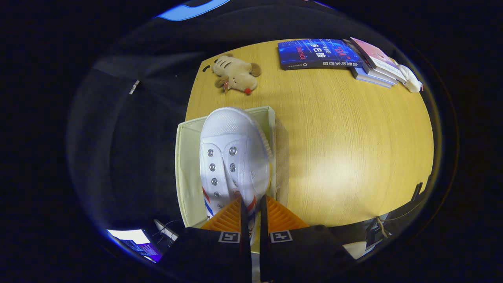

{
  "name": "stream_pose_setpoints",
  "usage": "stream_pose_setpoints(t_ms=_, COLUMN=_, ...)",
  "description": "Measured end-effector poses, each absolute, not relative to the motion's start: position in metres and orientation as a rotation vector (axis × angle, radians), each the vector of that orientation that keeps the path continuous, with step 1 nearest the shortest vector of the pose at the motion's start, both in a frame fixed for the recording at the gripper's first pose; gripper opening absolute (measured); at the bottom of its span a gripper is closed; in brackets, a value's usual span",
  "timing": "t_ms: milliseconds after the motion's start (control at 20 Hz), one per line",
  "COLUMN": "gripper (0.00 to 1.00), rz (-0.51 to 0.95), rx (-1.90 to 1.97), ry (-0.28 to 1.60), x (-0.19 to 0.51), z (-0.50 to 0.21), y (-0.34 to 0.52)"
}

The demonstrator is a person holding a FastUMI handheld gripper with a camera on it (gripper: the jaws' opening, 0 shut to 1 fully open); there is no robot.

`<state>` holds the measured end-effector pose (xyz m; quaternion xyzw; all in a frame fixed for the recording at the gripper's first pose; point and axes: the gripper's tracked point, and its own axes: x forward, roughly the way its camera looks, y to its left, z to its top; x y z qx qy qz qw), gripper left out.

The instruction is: Open the storage box then place both shoes into the box .Put the left shoe in first, then the right shoe, with the right side of both shoes facing outward in a uniform manner.

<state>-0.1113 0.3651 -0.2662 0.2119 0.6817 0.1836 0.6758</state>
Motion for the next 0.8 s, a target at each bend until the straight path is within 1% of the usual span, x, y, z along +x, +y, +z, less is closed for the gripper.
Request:
stream_pose_setpoints(t_ms=350, gripper=0.13, rz=0.445, rx=0.464, ry=1.528, x=-0.114, z=-0.264, y=0.37)
stream_pose_setpoints(t_ms=500, gripper=0.13, rz=0.419, rx=0.411, ry=1.543, x=-0.117, z=-0.279, y=0.366)
stream_pose_setpoints(t_ms=600, gripper=0.13, rz=0.445, rx=0.448, ry=1.542, x=-0.118, z=-0.277, y=0.374)
stream_pose_setpoints(t_ms=650, gripper=0.28, rz=0.466, rx=0.489, ry=1.534, x=-0.116, z=-0.27, y=0.382)
stream_pose_setpoints(t_ms=700, gripper=0.38, rz=0.477, rx=0.5, ry=1.519, x=-0.112, z=-0.265, y=0.38)
stream_pose_setpoints(t_ms=800, gripper=0.77, rz=0.512, rx=0.53, ry=1.5, x=-0.108, z=-0.254, y=0.383)
